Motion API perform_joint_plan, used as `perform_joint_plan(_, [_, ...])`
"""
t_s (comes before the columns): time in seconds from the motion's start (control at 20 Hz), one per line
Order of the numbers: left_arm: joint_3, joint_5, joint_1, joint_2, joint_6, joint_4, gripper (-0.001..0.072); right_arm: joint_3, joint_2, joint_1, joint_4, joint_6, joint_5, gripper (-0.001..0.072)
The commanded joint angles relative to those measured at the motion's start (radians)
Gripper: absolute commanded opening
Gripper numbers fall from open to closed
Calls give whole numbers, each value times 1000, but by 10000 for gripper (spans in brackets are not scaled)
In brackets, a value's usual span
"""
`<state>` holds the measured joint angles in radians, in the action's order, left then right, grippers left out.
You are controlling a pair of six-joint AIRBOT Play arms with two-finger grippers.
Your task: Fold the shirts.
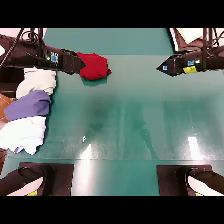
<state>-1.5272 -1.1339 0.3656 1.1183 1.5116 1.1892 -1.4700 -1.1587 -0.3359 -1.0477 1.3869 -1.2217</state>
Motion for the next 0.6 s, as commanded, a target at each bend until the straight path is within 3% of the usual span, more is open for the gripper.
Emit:
perform_joint_plan(0.0, [0,0,0,0,0,0,29,-1,-1,-1,0,0,0,19])
perform_joint_plan(0.55, [0,10,0,0,0,0,29,-1,-1,-1,0,0,0,18])
